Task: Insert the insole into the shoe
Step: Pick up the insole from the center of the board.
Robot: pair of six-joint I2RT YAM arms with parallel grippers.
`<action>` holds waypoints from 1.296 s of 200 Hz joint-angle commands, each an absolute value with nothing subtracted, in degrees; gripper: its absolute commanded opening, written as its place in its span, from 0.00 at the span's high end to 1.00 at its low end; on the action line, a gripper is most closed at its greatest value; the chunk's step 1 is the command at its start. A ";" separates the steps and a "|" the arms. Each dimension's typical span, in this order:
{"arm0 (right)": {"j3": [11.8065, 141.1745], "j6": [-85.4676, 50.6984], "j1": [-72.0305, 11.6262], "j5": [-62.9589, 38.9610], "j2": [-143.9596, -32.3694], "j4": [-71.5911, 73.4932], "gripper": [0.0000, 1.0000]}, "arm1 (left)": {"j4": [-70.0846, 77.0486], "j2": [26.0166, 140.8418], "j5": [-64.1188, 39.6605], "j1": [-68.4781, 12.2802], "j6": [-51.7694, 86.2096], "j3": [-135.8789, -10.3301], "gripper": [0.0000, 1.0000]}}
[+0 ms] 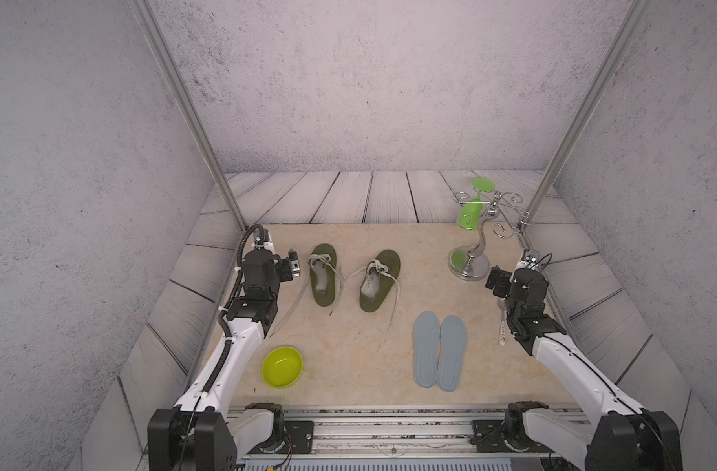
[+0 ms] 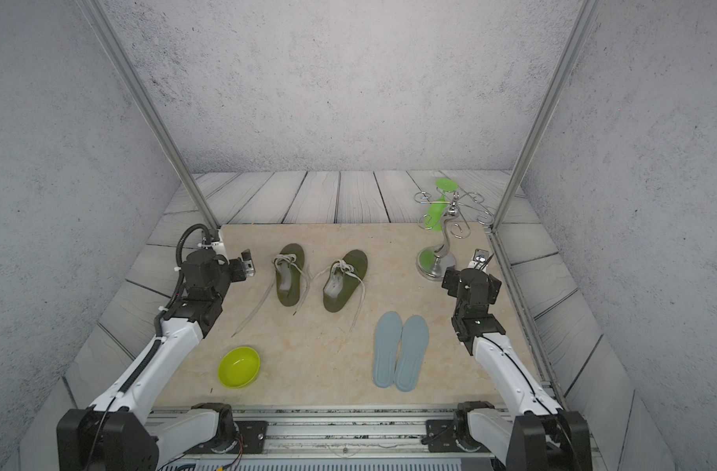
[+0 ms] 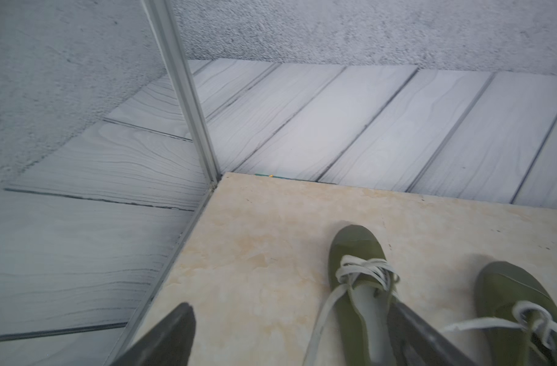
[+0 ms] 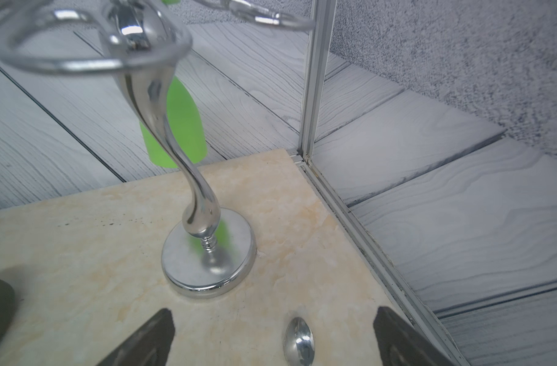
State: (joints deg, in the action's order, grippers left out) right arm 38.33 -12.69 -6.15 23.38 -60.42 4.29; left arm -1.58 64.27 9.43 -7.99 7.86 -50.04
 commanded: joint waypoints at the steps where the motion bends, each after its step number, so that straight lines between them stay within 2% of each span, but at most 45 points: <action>1: 41.49 -17.53 -8.51 23.75 -58.59 -14.92 0.01 | -19.28 62.65 9.11 -11.87 11.99 -53.19 0.06; 17: 42.85 -19.27 -11.35 24.36 -58.73 -20.85 0.01 | -25.00 62.40 4.32 -15.27 16.03 -55.09 0.10; 41: 44.46 -22.35 -14.84 23.46 -59.83 -27.49 0.01 | -29.90 62.67 5.42 -24.84 20.91 -56.11 0.10; 84: 45.13 -24.08 -15.63 16.99 -59.52 -31.64 0.01 | -26.70 65.05 7.03 -39.90 34.45 -54.38 0.10; 121: 45.55 -24.61 -15.59 15.40 -58.21 -33.10 0.01 | -24.41 75.69 4.04 -48.86 44.15 -56.87 0.11; 183: 43.45 -24.94 -15.52 12.57 -56.45 -31.73 0.01 | -17.57 92.91 -3.43 -54.86 51.13 -62.87 0.14; 223: 42.12 -25.39 -15.52 10.72 -55.26 -30.71 0.01 | -15.10 97.71 -3.17 -56.62 52.74 -64.12 0.15; 259: 39.68 -26.48 -15.50 9.71 -55.01 -27.80 0.01 | -14.28 101.71 -4.15 -57.72 53.47 -66.48 0.23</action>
